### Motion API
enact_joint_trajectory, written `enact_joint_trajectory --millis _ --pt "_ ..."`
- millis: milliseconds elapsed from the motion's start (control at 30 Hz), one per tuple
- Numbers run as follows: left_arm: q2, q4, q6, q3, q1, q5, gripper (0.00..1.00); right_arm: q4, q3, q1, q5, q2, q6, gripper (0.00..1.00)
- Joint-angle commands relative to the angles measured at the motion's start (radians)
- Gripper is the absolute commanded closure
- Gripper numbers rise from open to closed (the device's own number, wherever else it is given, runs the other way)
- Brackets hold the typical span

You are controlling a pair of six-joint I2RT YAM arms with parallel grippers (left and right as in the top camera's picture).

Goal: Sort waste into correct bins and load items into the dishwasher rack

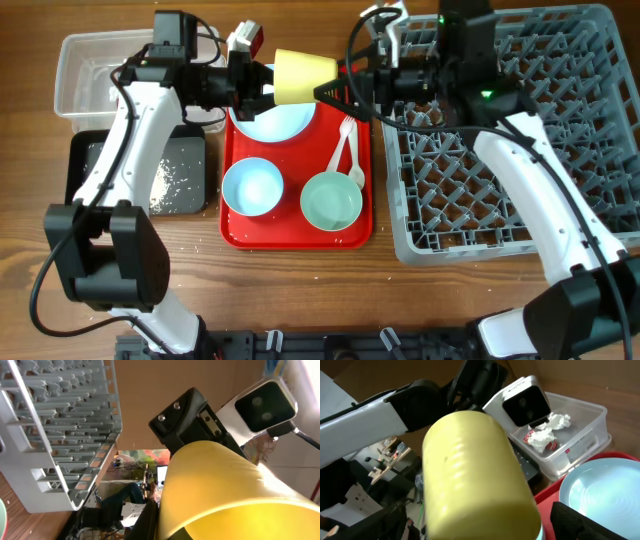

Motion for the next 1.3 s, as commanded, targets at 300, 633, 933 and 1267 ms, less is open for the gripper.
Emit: enact_joint_trajectory --millis 300,633,933,1267 --pt "-0.014 0.016 0.002 0.017 -0.027 -0.033 0.4 0.032 0.01 -0.006 -0.012 0.035 0.007 0.26" --pt "-0.014 0.017 0.002 0.017 -0.031 -0.479 0.37 -0.346 0.01 -0.155 0.308 -0.081 -0.048 0.22" --pt "-0.014 -0.254 0.06 0.017 -0.229 -1.048 0.41 -0.451 0.011 -0.296 0.428 -0.19 -0.076 0.14" --pt "0.115 -0.324 0.048 -0.02 -0.502 -1.429 0.47 -0.621 0.011 -0.396 0.452 -0.247 -0.131 0.14"
